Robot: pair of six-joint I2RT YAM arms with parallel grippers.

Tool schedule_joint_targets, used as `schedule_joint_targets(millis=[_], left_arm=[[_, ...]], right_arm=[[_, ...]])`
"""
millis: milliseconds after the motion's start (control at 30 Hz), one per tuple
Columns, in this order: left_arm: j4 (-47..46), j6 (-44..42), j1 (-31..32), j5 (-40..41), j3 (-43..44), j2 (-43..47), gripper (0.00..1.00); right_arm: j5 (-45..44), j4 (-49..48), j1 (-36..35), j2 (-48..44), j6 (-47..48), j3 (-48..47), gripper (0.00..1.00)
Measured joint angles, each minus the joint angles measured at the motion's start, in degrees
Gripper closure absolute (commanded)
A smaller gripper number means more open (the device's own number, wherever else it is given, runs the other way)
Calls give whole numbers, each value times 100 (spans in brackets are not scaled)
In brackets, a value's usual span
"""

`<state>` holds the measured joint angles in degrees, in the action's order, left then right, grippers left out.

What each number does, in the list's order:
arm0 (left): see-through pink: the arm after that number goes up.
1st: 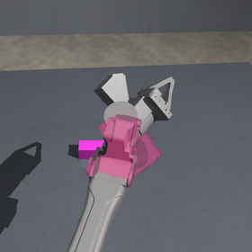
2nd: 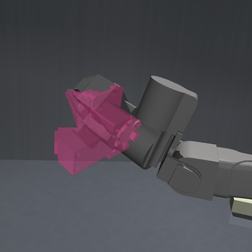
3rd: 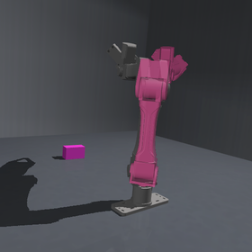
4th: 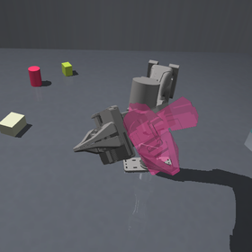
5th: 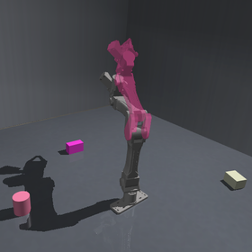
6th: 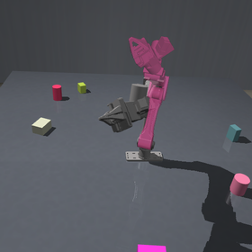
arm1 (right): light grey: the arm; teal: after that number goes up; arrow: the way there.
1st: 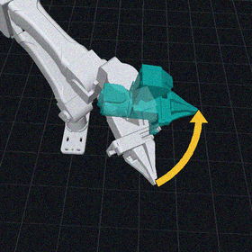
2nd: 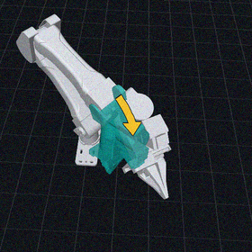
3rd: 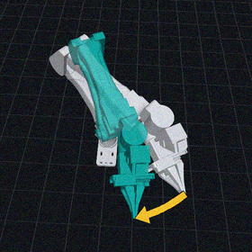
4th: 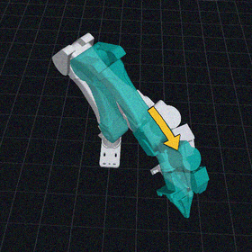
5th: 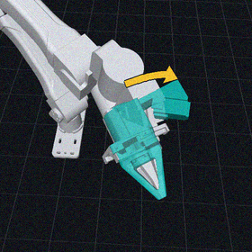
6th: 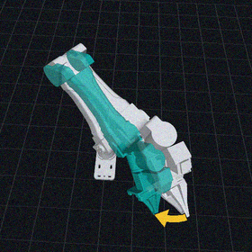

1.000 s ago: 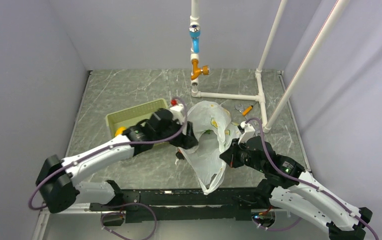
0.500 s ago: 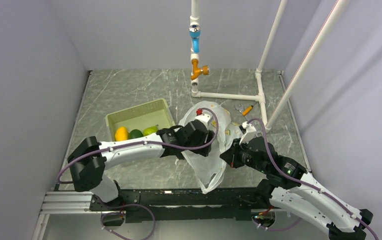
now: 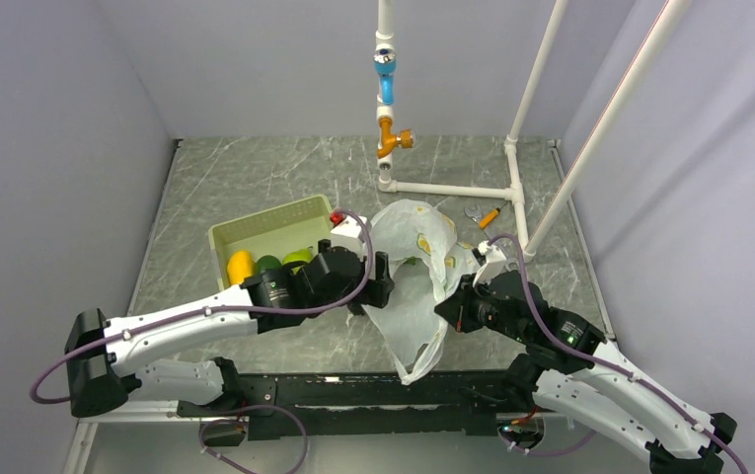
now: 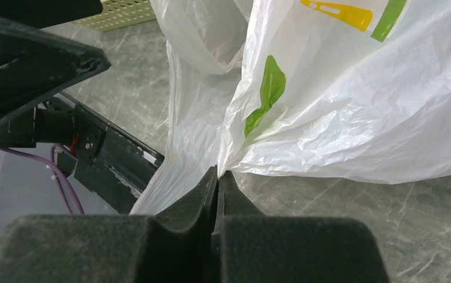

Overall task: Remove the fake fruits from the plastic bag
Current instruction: Adjust the plastic bag at the center of the board.

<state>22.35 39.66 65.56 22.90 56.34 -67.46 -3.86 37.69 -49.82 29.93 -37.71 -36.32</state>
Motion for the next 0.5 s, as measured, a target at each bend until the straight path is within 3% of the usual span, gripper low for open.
schedule_joint_targets(millis=[200,300,400,500], left_arm=[[-26,378,-621,-310,-297,-234,25],[-90,468,-776,-481,-365,-509,39],[-240,466,-811,-704,-354,-841,46],[-321,437,-885,-957,-273,-1178,69]], right_arm=[[13,44,0,0,-37,9,99],[13,98,0,-46,-116,13,97],[44,94,0,-168,-203,79,95],[111,79,0,-221,-289,208,88]])
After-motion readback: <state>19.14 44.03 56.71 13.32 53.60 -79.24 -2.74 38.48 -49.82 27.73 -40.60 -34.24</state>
